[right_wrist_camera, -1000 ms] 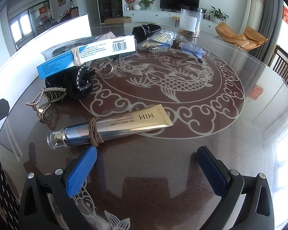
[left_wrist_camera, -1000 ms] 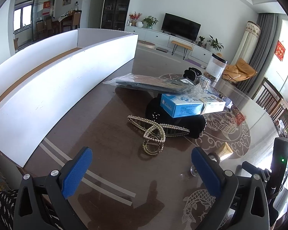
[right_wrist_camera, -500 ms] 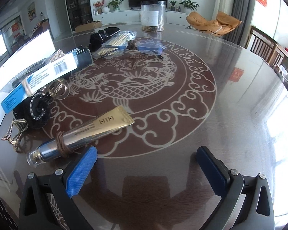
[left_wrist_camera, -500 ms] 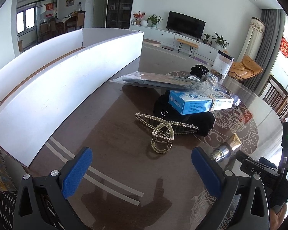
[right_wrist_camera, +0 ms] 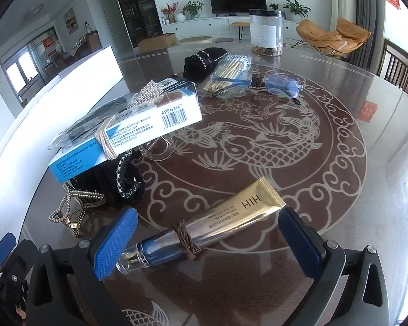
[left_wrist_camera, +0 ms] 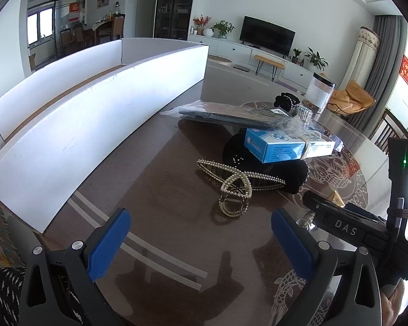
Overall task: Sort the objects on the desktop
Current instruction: 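Move the right tool toward the gold HIH tube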
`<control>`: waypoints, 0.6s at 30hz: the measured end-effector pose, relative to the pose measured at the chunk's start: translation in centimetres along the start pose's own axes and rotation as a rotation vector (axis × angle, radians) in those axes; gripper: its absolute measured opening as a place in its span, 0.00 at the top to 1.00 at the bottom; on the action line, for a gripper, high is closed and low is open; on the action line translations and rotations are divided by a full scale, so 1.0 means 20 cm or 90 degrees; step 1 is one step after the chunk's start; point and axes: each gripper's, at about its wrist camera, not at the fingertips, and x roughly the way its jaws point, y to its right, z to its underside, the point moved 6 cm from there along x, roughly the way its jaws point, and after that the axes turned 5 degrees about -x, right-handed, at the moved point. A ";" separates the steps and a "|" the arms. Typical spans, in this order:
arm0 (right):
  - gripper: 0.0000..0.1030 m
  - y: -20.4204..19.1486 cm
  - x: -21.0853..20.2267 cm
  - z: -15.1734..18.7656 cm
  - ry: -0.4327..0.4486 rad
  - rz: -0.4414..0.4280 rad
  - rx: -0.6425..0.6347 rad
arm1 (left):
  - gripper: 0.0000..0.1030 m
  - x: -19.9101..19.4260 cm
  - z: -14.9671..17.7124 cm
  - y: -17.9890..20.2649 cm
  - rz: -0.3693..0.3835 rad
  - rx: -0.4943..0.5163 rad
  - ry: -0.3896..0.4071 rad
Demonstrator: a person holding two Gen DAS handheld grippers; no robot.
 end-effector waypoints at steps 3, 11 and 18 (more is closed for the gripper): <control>0.00 -0.05 0.04 0.02 -0.020 0.018 -0.037 | 0.00 0.00 0.00 0.00 0.000 0.001 -0.002; 0.00 0.00 0.04 0.08 -0.015 0.046 -0.074 | 0.00 0.02 0.01 0.03 0.004 0.012 -0.008; 0.00 0.11 0.02 0.08 -0.010 0.052 -0.065 | 0.00 0.02 0.01 0.02 0.007 0.010 -0.016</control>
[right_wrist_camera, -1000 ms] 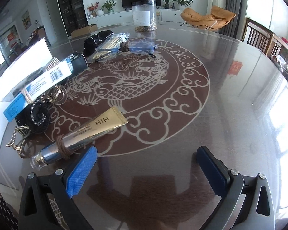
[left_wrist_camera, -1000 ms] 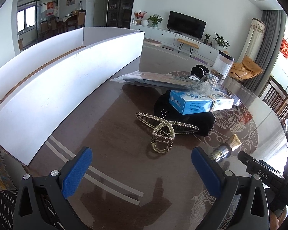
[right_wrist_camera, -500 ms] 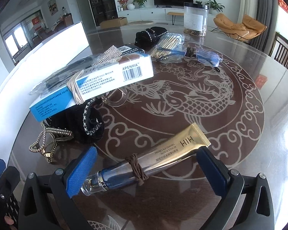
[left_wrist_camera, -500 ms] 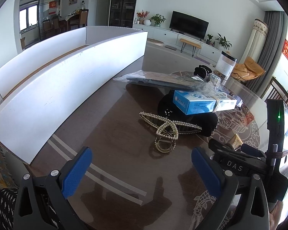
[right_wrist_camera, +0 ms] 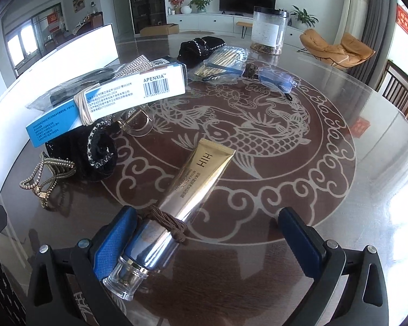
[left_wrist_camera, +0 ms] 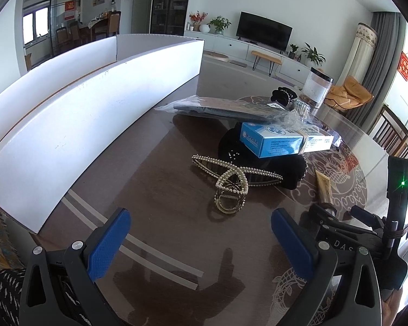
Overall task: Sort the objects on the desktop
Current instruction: 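Move the right tool toward the gold HIH tube, then close the right tool on the gold HIH tube while the left tool grasps the pearl hair clip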
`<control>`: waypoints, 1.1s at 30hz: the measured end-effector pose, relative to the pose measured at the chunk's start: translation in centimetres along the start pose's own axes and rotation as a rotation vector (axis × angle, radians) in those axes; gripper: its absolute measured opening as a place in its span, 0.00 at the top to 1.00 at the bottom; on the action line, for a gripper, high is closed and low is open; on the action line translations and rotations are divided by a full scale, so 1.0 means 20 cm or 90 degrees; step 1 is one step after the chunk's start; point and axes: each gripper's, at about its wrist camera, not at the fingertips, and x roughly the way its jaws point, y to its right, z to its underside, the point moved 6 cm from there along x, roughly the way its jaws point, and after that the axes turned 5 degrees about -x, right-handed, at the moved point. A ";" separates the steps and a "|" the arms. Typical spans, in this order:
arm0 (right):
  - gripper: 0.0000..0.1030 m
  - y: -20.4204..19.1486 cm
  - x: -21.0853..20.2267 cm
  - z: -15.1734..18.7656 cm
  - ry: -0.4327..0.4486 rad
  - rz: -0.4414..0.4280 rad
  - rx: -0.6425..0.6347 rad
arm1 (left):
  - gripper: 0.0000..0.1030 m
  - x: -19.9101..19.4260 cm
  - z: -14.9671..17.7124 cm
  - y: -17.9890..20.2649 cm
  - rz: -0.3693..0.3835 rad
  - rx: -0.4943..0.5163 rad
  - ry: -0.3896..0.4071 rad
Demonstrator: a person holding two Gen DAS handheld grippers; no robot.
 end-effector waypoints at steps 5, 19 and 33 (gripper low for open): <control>0.00 0.08 -0.01 0.02 0.001 0.003 0.003 | 0.00 0.00 0.00 0.01 0.000 0.003 0.000; 0.00 0.16 -0.03 0.05 0.000 0.010 0.016 | 0.00 0.02 0.01 0.02 -0.002 0.007 -0.014; 0.00 0.16 -0.03 0.05 0.001 0.009 0.016 | 0.00 0.18 0.00 0.02 -0.012 0.001 -0.073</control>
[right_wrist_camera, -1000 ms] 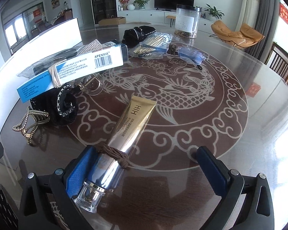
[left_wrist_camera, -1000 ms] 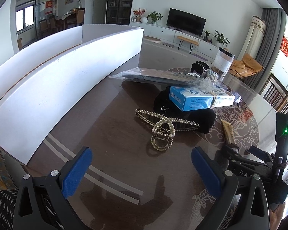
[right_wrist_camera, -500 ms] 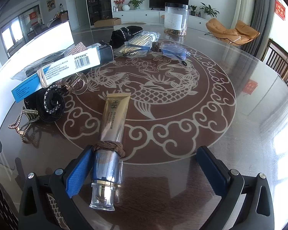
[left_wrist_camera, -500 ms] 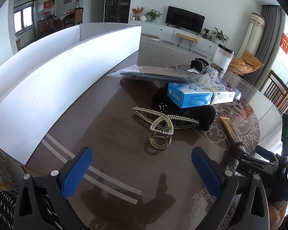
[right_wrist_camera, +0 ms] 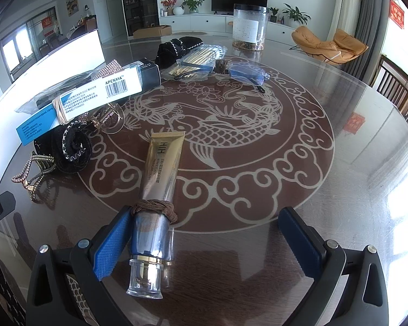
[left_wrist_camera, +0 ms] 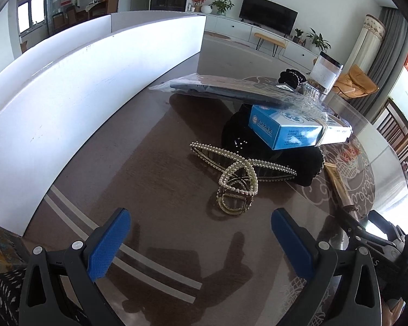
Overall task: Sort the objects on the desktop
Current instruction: 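Close the right tool on the gold HIH tube while the left tool grasps the pearl hair clip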
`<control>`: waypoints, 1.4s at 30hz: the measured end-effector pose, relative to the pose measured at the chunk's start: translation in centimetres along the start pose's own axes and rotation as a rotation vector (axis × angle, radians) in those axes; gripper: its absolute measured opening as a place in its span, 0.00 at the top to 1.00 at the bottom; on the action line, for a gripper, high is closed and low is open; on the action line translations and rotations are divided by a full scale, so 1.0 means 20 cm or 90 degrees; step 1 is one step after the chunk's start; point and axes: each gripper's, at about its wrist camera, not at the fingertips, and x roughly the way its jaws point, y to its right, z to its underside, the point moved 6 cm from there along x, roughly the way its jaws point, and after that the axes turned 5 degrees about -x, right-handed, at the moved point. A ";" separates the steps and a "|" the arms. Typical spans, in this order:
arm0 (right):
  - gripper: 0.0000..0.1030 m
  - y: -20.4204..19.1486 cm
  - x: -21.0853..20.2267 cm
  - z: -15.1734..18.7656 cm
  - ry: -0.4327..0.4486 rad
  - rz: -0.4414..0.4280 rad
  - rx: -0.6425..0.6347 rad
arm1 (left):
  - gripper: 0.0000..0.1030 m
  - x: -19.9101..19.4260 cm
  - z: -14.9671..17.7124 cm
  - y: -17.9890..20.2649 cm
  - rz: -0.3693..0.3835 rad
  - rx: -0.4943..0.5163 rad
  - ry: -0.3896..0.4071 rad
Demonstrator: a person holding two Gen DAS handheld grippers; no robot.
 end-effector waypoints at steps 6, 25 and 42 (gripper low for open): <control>0.00 0.00 0.00 0.00 0.000 0.000 0.000 | 0.00 0.13 -0.05 0.13 -0.068 0.107 -0.007; 0.00 0.00 0.00 0.00 0.000 0.000 0.000 | 0.00 0.03 -0.04 -0.17 -0.022 -0.037 -0.072; 0.00 0.00 0.00 0.00 0.001 -0.001 0.000 | 0.00 0.23 -0.16 0.11 -0.071 0.015 -0.048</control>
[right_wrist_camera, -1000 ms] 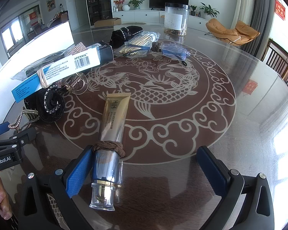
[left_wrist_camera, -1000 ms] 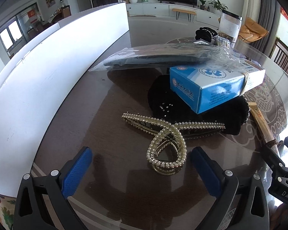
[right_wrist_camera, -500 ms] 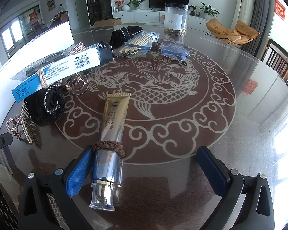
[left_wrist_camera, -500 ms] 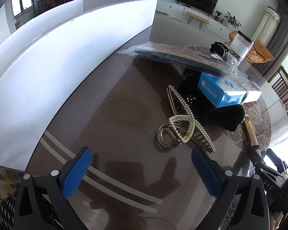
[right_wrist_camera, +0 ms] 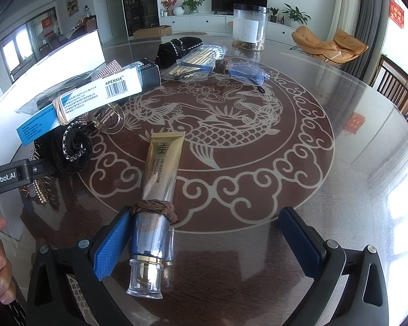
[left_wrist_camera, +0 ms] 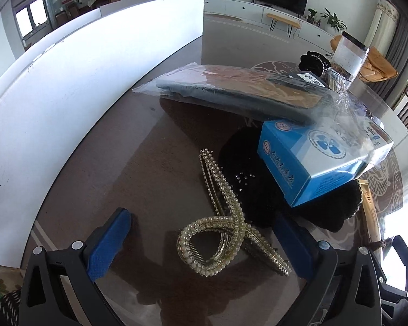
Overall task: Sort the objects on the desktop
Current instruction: 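Close the right tool on the gold HIH tube while the left tool grasps the pearl hair clip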
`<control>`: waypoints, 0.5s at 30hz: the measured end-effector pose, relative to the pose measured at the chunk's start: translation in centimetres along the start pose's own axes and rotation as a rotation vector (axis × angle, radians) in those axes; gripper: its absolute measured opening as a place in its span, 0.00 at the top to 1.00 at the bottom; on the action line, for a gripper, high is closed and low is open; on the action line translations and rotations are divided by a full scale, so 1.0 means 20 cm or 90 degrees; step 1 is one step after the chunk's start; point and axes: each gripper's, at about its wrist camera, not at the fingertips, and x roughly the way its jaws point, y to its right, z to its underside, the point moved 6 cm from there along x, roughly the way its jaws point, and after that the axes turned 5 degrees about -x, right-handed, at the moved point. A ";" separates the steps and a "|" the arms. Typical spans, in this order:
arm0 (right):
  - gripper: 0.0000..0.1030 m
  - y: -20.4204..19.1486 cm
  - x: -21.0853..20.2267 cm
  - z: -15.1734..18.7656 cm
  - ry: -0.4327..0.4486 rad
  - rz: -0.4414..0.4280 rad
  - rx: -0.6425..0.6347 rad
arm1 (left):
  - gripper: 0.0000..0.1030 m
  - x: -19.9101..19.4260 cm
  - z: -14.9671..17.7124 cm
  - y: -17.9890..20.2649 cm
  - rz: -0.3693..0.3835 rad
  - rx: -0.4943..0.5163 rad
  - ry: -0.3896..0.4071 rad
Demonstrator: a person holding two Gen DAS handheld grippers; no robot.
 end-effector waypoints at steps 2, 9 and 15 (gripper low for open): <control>0.00 0.00 0.00 0.00 0.000 0.000 0.000 | 0.00 -0.01 0.02 -0.02 0.002 0.008 0.008; 0.00 0.00 0.00 0.00 0.000 0.000 0.000 | 0.00 -0.02 0.03 -0.04 -0.003 0.038 0.007; 0.00 0.00 0.00 0.00 0.000 0.000 0.000 | 0.00 -0.02 0.05 -0.06 0.003 0.046 0.019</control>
